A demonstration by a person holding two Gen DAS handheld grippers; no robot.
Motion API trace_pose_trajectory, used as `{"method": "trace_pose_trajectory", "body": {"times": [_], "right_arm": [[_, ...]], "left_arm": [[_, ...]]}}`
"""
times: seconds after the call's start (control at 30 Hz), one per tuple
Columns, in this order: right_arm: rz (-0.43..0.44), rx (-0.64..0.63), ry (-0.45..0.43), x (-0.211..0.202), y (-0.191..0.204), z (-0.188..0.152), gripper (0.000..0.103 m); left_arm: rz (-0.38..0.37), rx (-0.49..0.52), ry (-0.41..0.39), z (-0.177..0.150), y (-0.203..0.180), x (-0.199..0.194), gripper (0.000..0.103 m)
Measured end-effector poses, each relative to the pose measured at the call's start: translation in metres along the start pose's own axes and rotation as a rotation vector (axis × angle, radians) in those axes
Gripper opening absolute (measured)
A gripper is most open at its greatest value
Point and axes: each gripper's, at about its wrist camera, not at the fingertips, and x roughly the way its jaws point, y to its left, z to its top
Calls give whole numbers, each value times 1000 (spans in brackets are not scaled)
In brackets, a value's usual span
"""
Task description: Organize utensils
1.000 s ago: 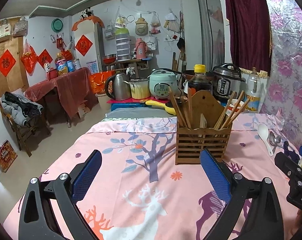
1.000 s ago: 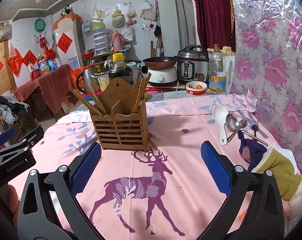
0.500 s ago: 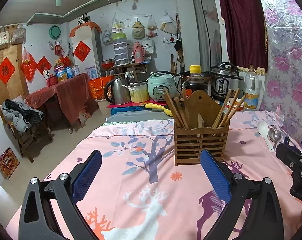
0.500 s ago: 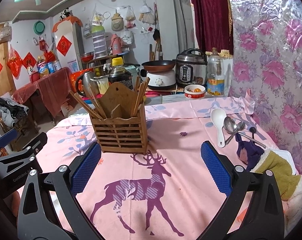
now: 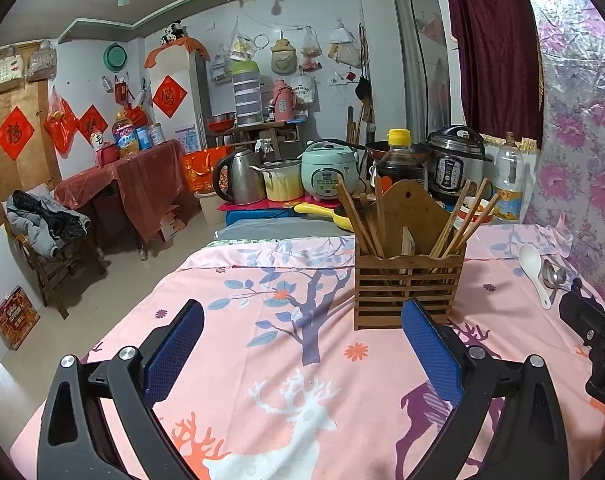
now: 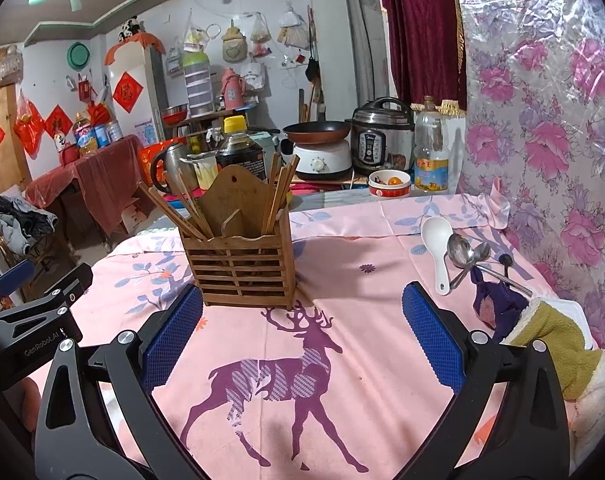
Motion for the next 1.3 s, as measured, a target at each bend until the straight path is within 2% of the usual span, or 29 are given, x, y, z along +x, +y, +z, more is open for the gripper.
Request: {"method": "trace_pose_trajectory", "body": {"times": [1.3], "right_arm": [[0,0,0,1,1,-1,96]], "left_arm": [[16,9,-9,-1,-2,-1,97]]}}
